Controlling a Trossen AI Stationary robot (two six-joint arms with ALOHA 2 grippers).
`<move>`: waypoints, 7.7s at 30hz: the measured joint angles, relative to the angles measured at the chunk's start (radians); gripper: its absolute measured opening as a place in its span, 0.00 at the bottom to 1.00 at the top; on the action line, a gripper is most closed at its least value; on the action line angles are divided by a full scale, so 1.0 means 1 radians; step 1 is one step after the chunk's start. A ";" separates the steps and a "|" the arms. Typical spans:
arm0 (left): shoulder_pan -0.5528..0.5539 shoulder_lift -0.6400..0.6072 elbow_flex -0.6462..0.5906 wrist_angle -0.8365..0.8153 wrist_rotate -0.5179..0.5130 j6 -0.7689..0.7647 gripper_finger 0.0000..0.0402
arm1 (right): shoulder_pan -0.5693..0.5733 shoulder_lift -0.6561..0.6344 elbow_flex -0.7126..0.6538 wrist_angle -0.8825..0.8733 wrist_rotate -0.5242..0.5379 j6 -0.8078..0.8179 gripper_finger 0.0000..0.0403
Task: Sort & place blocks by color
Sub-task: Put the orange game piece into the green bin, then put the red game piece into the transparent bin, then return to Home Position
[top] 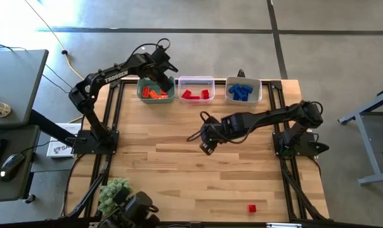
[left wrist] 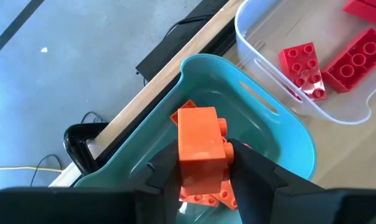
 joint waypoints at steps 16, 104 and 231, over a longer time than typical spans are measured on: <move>-0.039 -0.002 0.001 -0.007 0.173 -0.084 0.44 | 0.234 0.001 -0.001 -0.175 -0.112 0.263 0.55; -0.499 -0.002 0.002 0.016 0.138 -0.267 0.44 | 0.701 0.376 -0.001 -0.013 -0.303 0.041 0.24; -0.145 -1.716 -1.081 0.496 0.271 -0.397 0.42 | -0.534 0.254 0.150 0.511 -0.281 -0.341 0.71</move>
